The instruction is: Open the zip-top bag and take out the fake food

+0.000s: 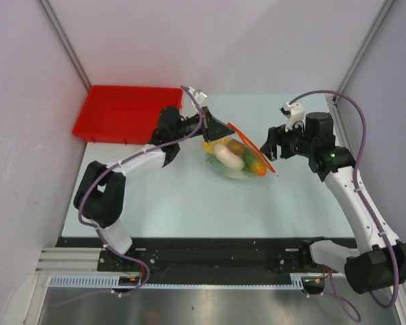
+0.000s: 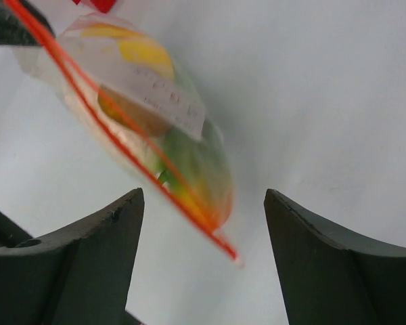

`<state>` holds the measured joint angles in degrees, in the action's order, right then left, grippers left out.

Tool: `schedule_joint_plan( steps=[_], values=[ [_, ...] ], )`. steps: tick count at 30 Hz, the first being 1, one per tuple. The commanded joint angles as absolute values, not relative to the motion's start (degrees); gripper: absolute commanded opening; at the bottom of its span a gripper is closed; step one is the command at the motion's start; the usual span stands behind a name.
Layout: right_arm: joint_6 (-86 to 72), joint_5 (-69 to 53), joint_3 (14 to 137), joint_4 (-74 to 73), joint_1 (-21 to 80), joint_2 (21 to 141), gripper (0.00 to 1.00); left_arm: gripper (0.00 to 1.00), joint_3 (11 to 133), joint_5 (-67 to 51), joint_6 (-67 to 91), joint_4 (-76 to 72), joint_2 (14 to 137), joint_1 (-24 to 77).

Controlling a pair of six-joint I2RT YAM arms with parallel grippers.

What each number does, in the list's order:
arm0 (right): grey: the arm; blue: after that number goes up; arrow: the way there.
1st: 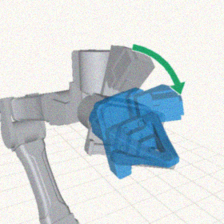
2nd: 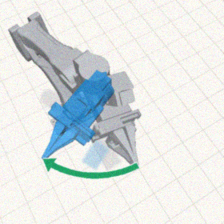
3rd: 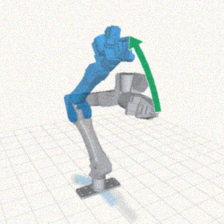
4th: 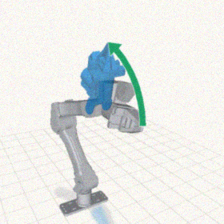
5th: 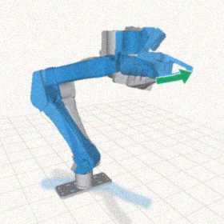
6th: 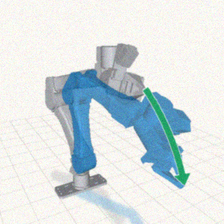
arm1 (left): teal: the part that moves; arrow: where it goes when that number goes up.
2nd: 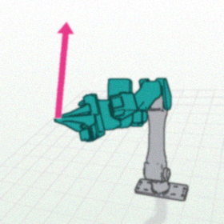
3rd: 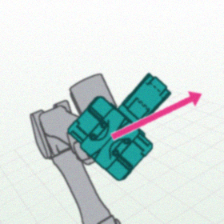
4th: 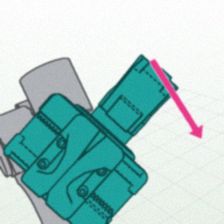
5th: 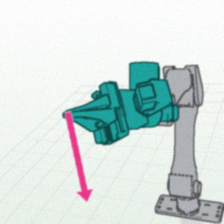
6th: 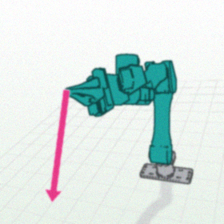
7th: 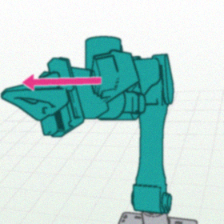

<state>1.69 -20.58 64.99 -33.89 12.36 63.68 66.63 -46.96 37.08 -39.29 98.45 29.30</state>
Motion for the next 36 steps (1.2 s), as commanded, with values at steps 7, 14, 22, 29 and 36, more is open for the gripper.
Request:
schedule_joint_plan(
  steps=[7,14,22,29,36],
  values=[
    [14.8,-27.7,67.3,-28.0,13.9,67.8,0.62,0.00,66.3,-49.0,36.7,-41.9,93.3,29.8],
    [16.3,-26.8,67.1,-26.9,16.2,69.3,0.59,0.00,65.8,-50.0,36.5,-41.8,92.7,30.1],
    [15.6,-23.2,67.2,-25.8,14.5,66.4,0.61,0.00,65.0,-50.3,34.8,-39.4,91.3,30.1],
    [18.8,-27.8,67.2,-28.0,13.7,68.4,0.57,0.00,64.8,-50.0,34.5,-39.3,91.1,31.0],
    [21.9,-30.5,67.1,-29.8,14.5,70.8,0.47,0.00,65.0,-49.6,34.3,-39.0,90.9,31.5]
  ],
)
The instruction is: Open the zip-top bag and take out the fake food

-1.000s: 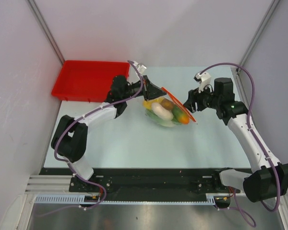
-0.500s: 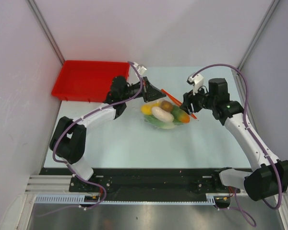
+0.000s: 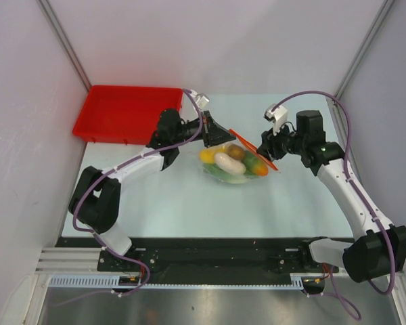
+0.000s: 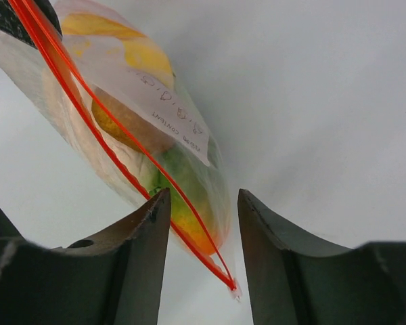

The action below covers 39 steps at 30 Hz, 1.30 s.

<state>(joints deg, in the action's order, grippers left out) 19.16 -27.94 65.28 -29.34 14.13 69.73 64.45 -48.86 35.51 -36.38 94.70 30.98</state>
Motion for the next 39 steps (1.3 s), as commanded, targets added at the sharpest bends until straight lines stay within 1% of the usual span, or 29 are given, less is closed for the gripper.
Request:
schedule_joint_plan(
  steps=[1,5,7,9,10,11,12,13,14,15,16,17,18,19,21,22,23,24,27,31,34,35,37,38,39],
  values=[
    [22.3,-31.5,67.1,-30.1,14.9,71.1,0.47,0.00,64.9,-49.7,34.2,-39.0,90.9,31.6],
    [23.1,-30.9,66.4,-30.8,16.1,73.3,0.49,0.00,65.1,-49.6,34.1,-38.8,90.9,31.7],
    [22.9,-30.9,66.1,-30.7,16.2,74.9,0.47,0.00,65.4,-49.6,34.3,-38.8,91.1,31.9],
    [21.5,-30.9,66.0,-30.4,16.3,75.8,0.34,0.00,65.5,-49.6,34.3,-38.7,91.1,31.9],
    [21.0,-30.5,66.1,-30.5,16.3,75.7,0.26,0.00,65.7,-49.5,34.3,-38.6,91.3,31.9],
    [19.4,-29.5,66.1,-30.8,16.2,75.4,0.09,0.00,65.8,-49.4,34.3,-38.5,91.5,31.9],
    [18.4,-28.1,66.0,-32.2,16.3,74.5,0.03,0.00,66.1,-48.5,34.4,-37.6,91.7,31.9],
    [17.4,-24.8,66.1,-33.0,16.3,74.1,0.00,0.00,67.3,-47.7,34.5,-36.5,92.3,31.9],
    [15.1,-22.9,66.1,-34.3,16.7,73.5,0.00,0.00,68.2,-47.0,34.5,-34.9,92.9,31.9],
    [13.3,-20.8,66.1,-36.9,16.8,72.6,0.00,0.04,69.2,-46.2,34.2,-31.3,93.5,31.9],
    [10.8,-15.6,66.1,-38.1,17.0,71.4,0.00,0.21,71.3,-45.2,34.0,-29.5,94.1,32.0],
    [9.3,-14.0,66.2,-39.6,17.0,70.7,0.00,0.28,72.1,-44.6,33.9,-27.0,95.1,32.1],
    [7.0,-12.7,66.4,-42.9,17.1,70.1,0.00,0.32,72.4,-43.4,33.7,-26.0,95.1,32.2],
    [5.8,-9.9,66.8,-44.5,17.1,69.0,0.00,0.44,72.7,-40.4,33.5,-25.1,94.8,32.4],
    [3.2,-6.2,67.3,-48.3,17.2,67.6,0.00,0.55,73.0,-37.0,32.9,-22.0,93.5,32.9],
    [1.8,-4.3,68.2,-49.1,17.3,65.8,0.00,0.75,74.5,-34.6,32.2,-20.5,93.1,33.4],
    [-0.8,-2.0,69.7,-51.0,17.4,65.4,0.00,0.76,76.8,-32.9,30.6,-15.6,92.2,34.2],
    [-1.1,-1.8,70.7,-52.1,17.8,64.5,0.00,0.76,77.9,-30.3,29.9,-11.0,91.8,34.6],
    [-4.2,-1.5,72.6,-54.3,21.1,63.9,0.00,0.73,81.9,-27.1,29.3,-3.9,90.1,36.5],
    [-8.1,-0.1,72.9,-53.0,26.7,66.2,0.00,0.66,84.4,-25.3,31.5,1.2,88.2,39.5],
    [-14.7,-0.1,73.3,-50.1,27.9,67.8,0.00,0.58,85.4,-26.4,35.7,4.4,88.8,41.4],
    [-16.4,-1.0,73.3,-49.4,28.0,68.7,0.00,0.53,85.8,-25.8,36.3,5.6,89.3,42.3],
    [-20.4,-3.9,73.3,-47.6,28.1,70.0,0.00,0.48,85.3,-23.3,37.3,10.2,89.5,43.2],
    [-21.9,-4.4,73.4,-47.2,28.1,70.9,0.00,0.43,84.6,-22.7,37.4,11.3,89.6,43.9],
    [-23.9,-4.7,73.4,-46.3,28.1,71.1,0.00,0.41,84.3,-21.8,37.6,14.2,89.4,44.1]
  ],
)
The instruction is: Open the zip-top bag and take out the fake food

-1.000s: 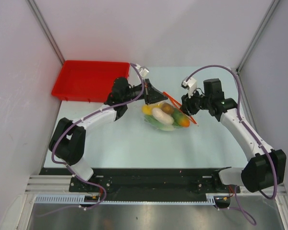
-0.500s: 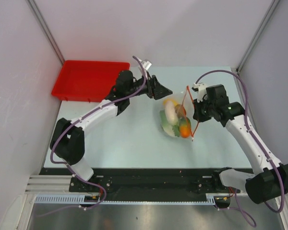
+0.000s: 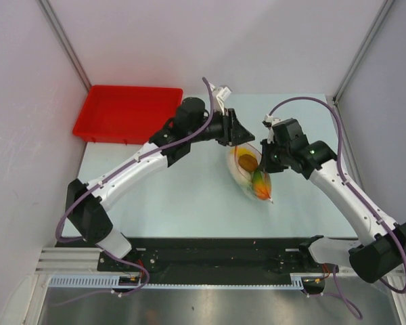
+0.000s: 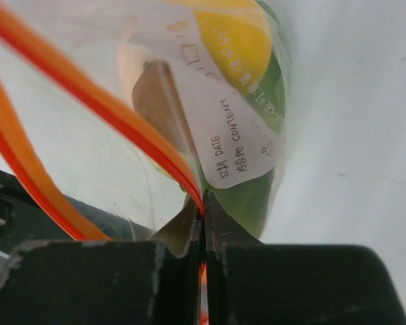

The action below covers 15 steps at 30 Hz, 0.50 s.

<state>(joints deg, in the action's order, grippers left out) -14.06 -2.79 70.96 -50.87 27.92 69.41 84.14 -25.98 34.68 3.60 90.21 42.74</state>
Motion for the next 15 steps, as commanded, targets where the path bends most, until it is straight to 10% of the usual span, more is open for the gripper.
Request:
schedule_joint_plan(
  steps=[1,10,15],
  values=[
    [-27.3,-5.5,73.3,-45.7,28.2,71.2,0.00,0.38,83.8,-21.0,38.2,15.1,89.1,44.3],
    [-37.3,-6.2,73.3,-42.7,30.2,70.9,0.00,0.25,78.7,-12.3,38.2,18.6,83.7,48.3],
    [-39.0,-6.9,73.3,-42.4,30.2,71.0,0.00,0.37,81.3,-2.8,33.7,24.4,86.1,51.0]
  ],
)
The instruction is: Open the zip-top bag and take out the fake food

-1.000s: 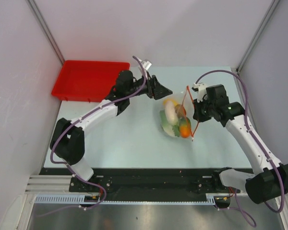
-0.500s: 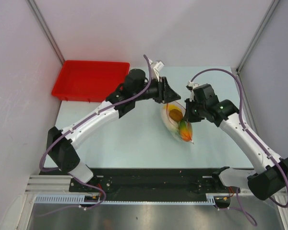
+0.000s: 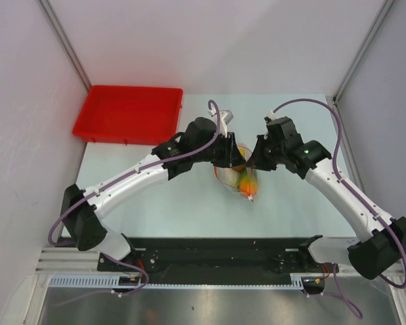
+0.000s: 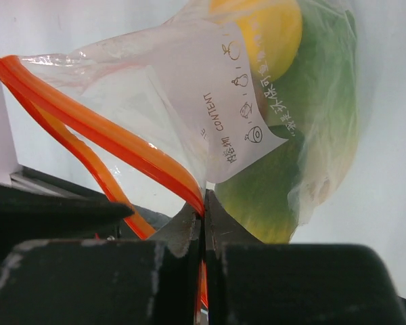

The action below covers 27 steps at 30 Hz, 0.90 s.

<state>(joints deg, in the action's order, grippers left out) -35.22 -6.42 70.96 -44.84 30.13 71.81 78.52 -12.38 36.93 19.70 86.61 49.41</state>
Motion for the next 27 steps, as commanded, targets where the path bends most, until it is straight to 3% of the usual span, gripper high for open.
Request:
schedule_joint_plan(
  steps=[1,4,12,18,19,27],
  values=[
    [-39.3,-7.1,73.3,-42.3,30.3,71.4,0.00,0.48,81.7,-1.2,33.5,25.8,86.8,51.1],
    [-40.3,-7.6,73.3,-41.7,30.2,71.6,0.00,0.55,82.4,4.7,34.9,28.9,89.0,51.2],
    [-40.9,-8.0,73.3,-41.3,30.2,72.2,0.00,0.59,84.0,10.1,37.3,29.4,94.3,51.3],
    [-40.0,-9.3,73.3,-41.6,30.1,72.9,0.00,0.74,84.3,10.7,35.9,25.8,96.9,51.3],
    [-39.9,-9.5,73.3,-41.6,30.0,72.9,0.00,0.81,84.6,11.3,36.0,26.1,97.8,51.3],
    [-38.4,-10.4,73.3,-42.1,28.9,73.1,0.00,0.82,87.4,14.4,34.6,28.6,102.7,51.5]
  ],
)
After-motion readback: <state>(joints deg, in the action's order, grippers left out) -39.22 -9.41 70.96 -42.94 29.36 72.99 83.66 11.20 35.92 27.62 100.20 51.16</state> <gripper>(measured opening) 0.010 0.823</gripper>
